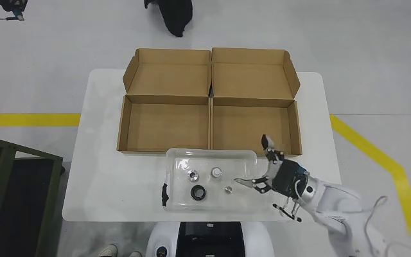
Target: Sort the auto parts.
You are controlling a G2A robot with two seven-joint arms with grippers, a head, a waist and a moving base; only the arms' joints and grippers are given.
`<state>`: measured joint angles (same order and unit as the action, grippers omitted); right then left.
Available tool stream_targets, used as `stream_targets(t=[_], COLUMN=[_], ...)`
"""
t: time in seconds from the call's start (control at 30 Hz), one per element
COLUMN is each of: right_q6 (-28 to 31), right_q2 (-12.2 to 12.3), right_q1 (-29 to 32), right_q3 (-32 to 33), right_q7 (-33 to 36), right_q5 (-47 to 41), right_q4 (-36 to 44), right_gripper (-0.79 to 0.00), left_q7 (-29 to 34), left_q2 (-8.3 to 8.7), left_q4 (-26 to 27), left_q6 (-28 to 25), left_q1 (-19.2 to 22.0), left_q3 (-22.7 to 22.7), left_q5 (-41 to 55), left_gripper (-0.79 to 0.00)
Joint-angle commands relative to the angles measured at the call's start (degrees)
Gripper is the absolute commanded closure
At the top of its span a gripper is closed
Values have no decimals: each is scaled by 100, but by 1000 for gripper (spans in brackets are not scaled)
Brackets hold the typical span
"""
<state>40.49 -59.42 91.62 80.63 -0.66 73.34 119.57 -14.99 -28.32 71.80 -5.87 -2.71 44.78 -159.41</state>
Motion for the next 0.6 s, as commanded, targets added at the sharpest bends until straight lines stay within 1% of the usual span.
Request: stream_targets(t=[0.0,0.2,0.57], right_q6=[105,213,370], right_q2=[-8,-48,-86], right_q1=[-107,-476,-989], right_q3=[-211,-736,-1290], right_q7=[58,207,622], right_q5=[124,401,915], right_q4=[-51,-308,-603], right_gripper=[-785,-785,-785], left_q7=[1,1,1], left_q2=[0,0,0], left_q4=[0,0,0], left_q6=[0,0,0], left_q1=[0,0,0], left_q3=[0,0,0], left_q5=[0,0,0], left_gripper=[-785,-785,-785])
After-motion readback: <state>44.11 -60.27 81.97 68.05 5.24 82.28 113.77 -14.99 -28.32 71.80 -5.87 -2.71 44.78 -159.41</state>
